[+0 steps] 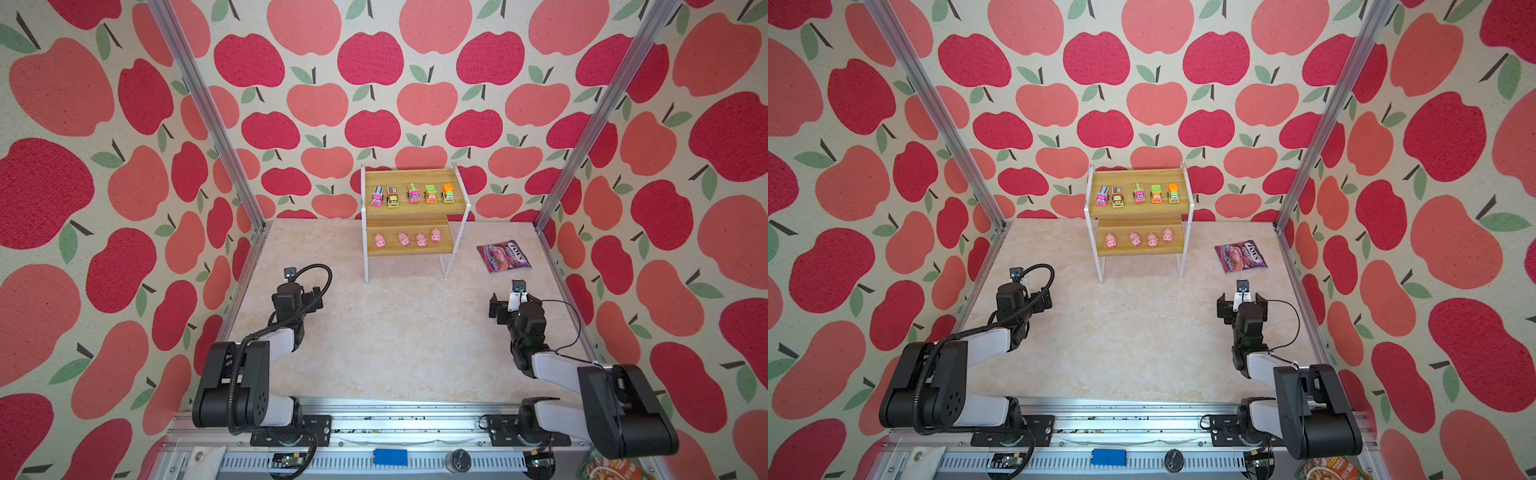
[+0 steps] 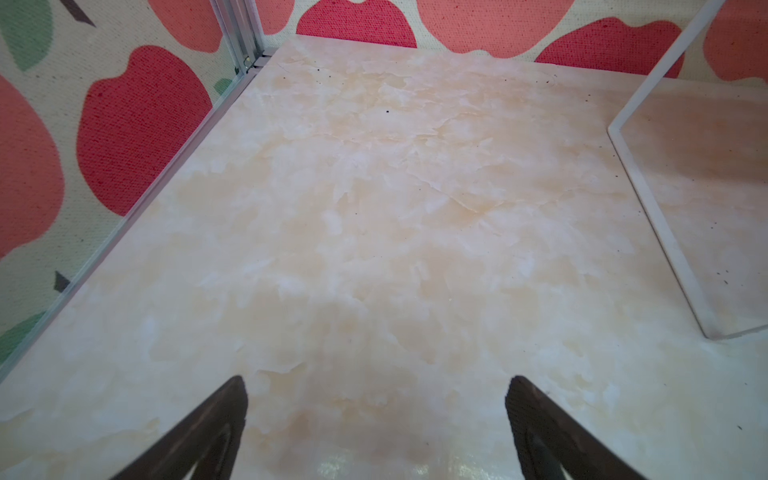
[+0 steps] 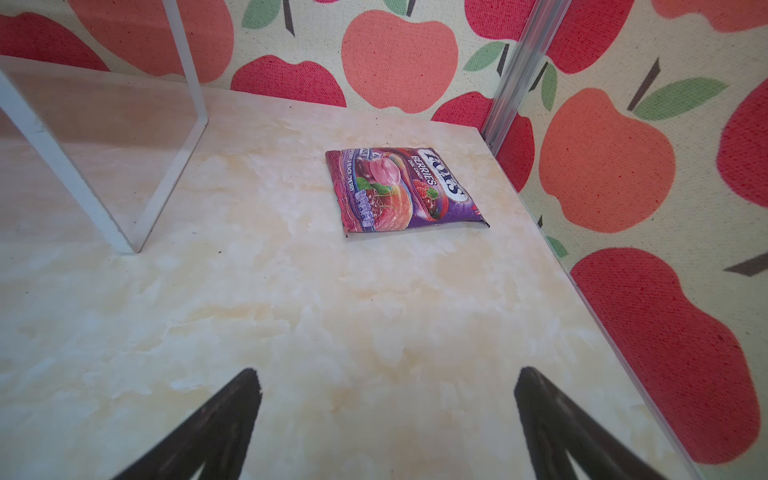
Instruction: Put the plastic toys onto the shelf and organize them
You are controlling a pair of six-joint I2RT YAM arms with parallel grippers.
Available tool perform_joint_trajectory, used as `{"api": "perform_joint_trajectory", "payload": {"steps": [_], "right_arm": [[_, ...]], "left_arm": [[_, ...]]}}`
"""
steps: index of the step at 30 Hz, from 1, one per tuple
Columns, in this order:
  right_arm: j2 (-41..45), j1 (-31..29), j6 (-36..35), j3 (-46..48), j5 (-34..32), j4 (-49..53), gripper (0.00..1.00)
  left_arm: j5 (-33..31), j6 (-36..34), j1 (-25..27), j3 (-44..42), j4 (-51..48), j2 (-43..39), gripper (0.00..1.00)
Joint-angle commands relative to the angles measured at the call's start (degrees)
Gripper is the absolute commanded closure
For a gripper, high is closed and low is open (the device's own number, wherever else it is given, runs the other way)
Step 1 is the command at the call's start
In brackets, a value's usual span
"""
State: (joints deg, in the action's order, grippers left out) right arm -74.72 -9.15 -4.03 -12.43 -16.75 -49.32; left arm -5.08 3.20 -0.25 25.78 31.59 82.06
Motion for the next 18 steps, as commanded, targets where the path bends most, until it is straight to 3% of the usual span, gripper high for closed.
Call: {"api": "perform_joint_trajectory", "payload": {"steps": [1,4,6,9,11,13,15,17,18], "right_arm": [[-4.23,1.43,-2.3,-2.24,2.85,-7.81,0.01],[-11.34,3.16,-0.39,-2.88,6.04,-14.29,0.01],[-15.54,3.1,-0.47,-2.61,6.45,-19.0,0.01],[-16.89,3.03,-0.63,-1.84,6.91,-21.26,0.01],[-17.89,3.01,-0.71,-1.72,6.89,-22.73,0.01],[-17.2,3.02,-1.09,-3.37,8.07,-18.65,0.01],[-16.49,3.54,-0.96,-9.16,9.37,-6.22,0.01],[-15.96,7.38,1.57,-9.98,16.08,-3.86,0.01],[-16.33,6.64,1.06,-9.77,14.76,-5.08,0.01]], "left_arm": [[-0.21,-3.21,-0.54,1.19,4.35,1.41,0.01],[-1.11,-5.83,-0.33,0.69,8.79,3.47,0.01],[0.12,-6.76,-0.84,-1.54,17.56,6.94,0.01],[1.15,-2.4,-3.58,-3.01,18.03,7.6,0.01],[0.91,-3.05,-4.14,-4.37,26.39,11.46,0.01],[2.85,-1.33,-4.96,-2.48,17.07,8.26,0.01],[2.69,-2.47,-4.98,-4.18,25.37,10.99,0.01],[2.87,-1.58,-5.02,-2.99,19.5,9.09,0.01],[2.89,-1.61,-5.03,-3.07,20.17,9.33,0.01]]}}
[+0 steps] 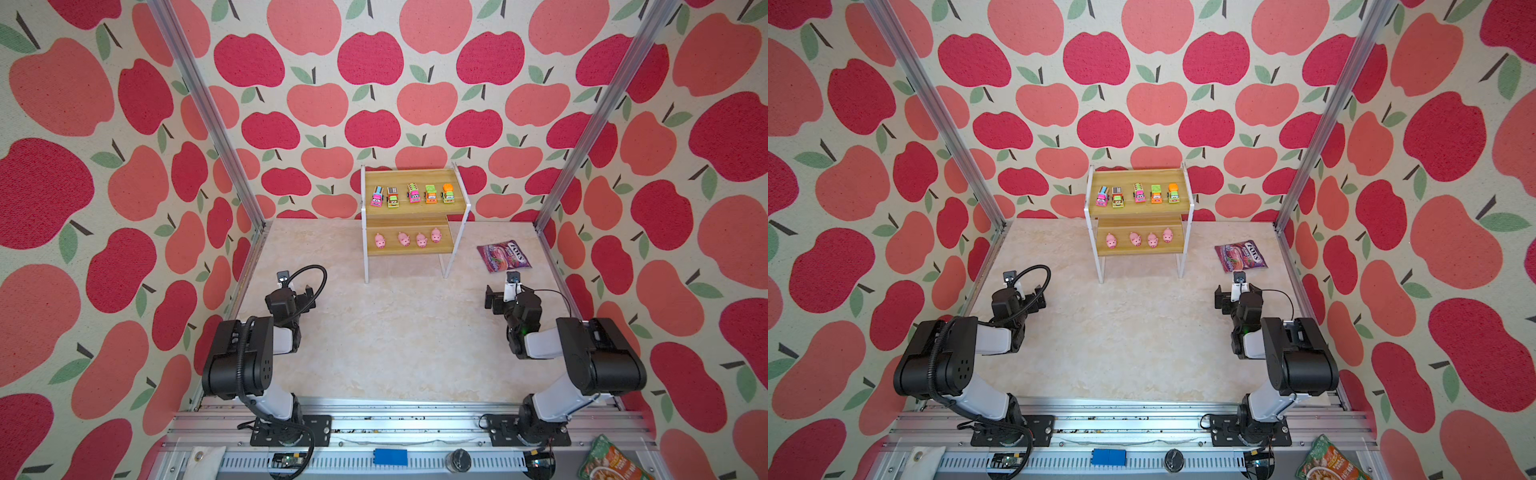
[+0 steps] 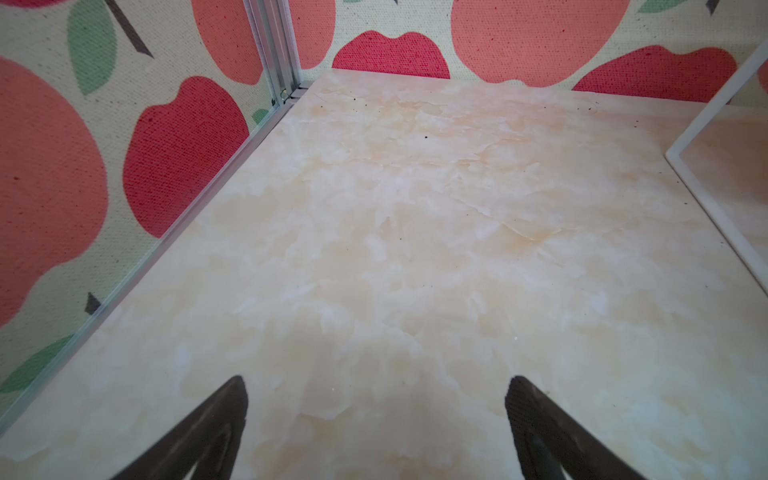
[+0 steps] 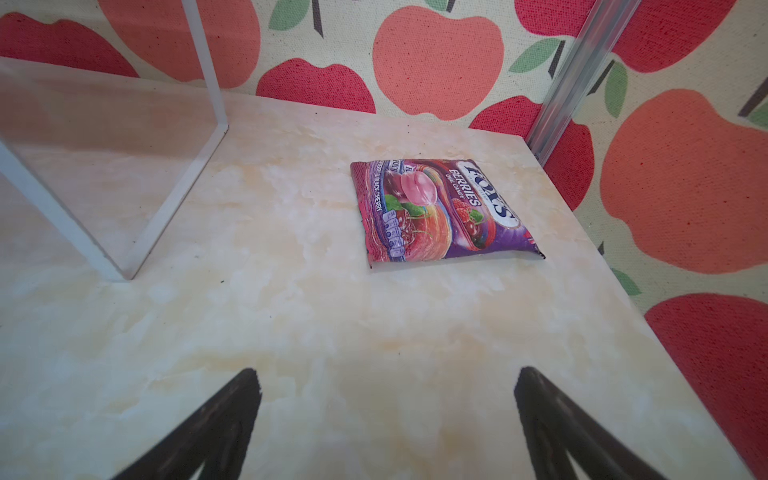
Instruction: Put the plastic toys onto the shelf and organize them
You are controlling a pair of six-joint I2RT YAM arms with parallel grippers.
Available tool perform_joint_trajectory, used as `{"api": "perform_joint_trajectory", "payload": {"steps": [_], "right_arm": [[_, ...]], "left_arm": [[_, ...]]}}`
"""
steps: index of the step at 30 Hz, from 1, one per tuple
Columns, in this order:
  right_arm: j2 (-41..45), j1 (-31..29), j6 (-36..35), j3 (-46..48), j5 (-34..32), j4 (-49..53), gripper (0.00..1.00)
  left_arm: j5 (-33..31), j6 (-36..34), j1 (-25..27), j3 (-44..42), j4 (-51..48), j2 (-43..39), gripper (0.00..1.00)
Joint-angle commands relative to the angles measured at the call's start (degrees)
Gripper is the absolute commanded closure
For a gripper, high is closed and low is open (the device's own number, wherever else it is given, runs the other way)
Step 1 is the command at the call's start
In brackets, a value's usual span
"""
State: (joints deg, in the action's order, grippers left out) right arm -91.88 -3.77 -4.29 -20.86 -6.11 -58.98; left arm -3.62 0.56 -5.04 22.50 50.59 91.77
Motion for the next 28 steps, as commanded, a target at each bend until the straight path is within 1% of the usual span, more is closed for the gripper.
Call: {"api": "perform_joint_trajectory", "payload": {"steps": [1,2,4,6,7,9,20,23,28], "right_arm": [[0.59,1.03,1.14,-1.09,3.53,3.82,0.01],[0.78,1.06,1.13,-1.13,3.56,4.19,0.01],[0.89,0.93,1.07,-0.58,3.28,3.07,0.01],[0.97,0.78,0.96,-0.25,2.69,2.57,0.01],[0.97,0.76,0.95,-0.23,2.69,2.59,0.01],[0.95,0.73,0.99,-0.25,2.73,2.61,0.01],[0.92,0.5,0.6,-0.32,2.75,2.86,0.01],[0.57,1.34,0.94,-1.48,5.09,4.71,0.01],[0.96,1.23,0.96,-0.55,4.99,3.29,0.01]], "left_arm": [[1.35,0.42,-0.24,-0.5,4.53,0.69,0.01],[1.24,0.3,-0.24,-0.67,5.05,0.94,0.01],[1.31,0.94,-0.24,-0.22,2.54,-0.03,0.01],[1.16,0.3,-0.15,-0.68,4.99,0.78,0.01],[1.24,0.48,-0.15,-0.54,3.64,0.31,0.01],[1.13,0.25,-0.05,-0.87,5.1,0.6,0.01],[1.01,0.28,-0.01,-0.75,4.58,0.51,0.01],[1.07,0.26,-0.06,-0.75,4.61,0.43,0.01],[1.07,0.25,-0.04,-0.79,4.6,0.49,0.01]]}}
